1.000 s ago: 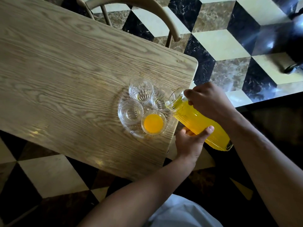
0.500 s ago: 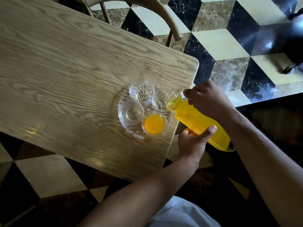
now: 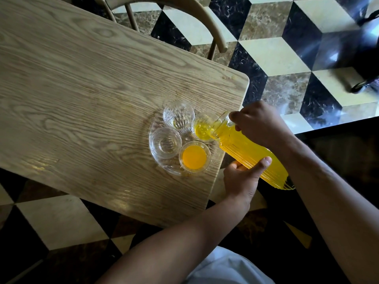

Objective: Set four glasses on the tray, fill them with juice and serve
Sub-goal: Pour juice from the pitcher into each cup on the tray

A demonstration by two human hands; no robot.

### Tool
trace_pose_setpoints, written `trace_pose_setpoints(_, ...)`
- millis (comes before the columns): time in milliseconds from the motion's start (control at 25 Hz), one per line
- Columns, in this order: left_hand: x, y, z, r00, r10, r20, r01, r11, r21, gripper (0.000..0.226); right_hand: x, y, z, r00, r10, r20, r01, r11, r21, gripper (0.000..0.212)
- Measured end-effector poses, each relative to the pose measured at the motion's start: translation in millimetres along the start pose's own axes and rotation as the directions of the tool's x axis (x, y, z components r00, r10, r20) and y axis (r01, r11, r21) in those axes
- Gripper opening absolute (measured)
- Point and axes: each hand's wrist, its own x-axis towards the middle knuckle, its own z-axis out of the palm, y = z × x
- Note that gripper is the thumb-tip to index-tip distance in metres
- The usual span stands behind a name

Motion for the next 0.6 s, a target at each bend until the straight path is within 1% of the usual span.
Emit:
trace_pose_setpoints(40,-1,1,-1,1.000,-0.023,0.006,0.023,1.000,0.005,0.037,0,0,0,1.000,-0.006,0.001,0.006,1.000,-0.004,0.040)
trace_pose_setpoints(120,-8,8,-1,1.000,-0.021,0.013,0.021,1.000,0.020,0.037,0,-2,-1,1.000,-0.015,0.013,0.016,1.000,-0.021,0.039)
trace_pose_setpoints(200,-10,9,0,1.000,0.000,0.006,-0.001,1.000,0.016,0.039,0,-1,-1,1.000,0.007,0.015,-0.006,1.000,-0.015,0.041)
trace_pose_setpoints(360,-10,11,-2,0.999,-0.035,0.003,0.035,0.999,0.003,0.041,2,-2,1,0.998,0.057,0.039,-0.056,0.998,-0.018,0.041)
trace_pose_setpoints(480,-12,12,-3,1.000,0.008,-0.001,-0.008,1.000,0.024,0.044,2,-5,2,0.999,0.023,0.036,-0.023,1.000,-0.020,0.040)
trace_pose_setpoints(600,-17,18,-3,1.000,0.001,-0.002,-0.001,1.000,0.010,0.045,2,-6,2,0.999,0.038,0.023,-0.038,0.999,-0.012,0.042)
